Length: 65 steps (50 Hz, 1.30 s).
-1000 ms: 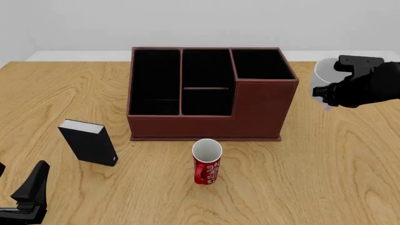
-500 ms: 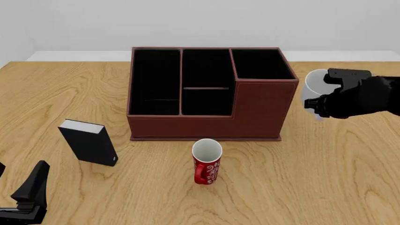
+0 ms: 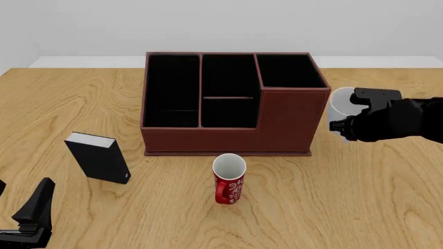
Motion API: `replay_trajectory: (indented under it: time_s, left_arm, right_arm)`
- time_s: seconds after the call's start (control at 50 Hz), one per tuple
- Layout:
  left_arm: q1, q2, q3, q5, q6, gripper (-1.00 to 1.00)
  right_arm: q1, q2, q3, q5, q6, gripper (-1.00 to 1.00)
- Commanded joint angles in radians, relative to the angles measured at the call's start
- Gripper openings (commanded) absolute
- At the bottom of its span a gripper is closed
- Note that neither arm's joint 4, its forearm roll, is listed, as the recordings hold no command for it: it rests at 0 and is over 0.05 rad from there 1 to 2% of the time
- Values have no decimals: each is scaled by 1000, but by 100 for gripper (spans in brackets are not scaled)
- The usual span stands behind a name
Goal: Pick up the white mug and place it to the right of the caddy.
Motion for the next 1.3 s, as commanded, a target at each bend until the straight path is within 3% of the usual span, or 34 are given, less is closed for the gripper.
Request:
replay_trajectory:
  time_s: [0.02,1.3]
  left_arm:
    - [0,0,0,0,0,100]
    - [0,0,0,0,0,100]
  right_arm:
    - [-2,24,24,-40,20,-100]
    - [-18,151,35,-120,32,-100]
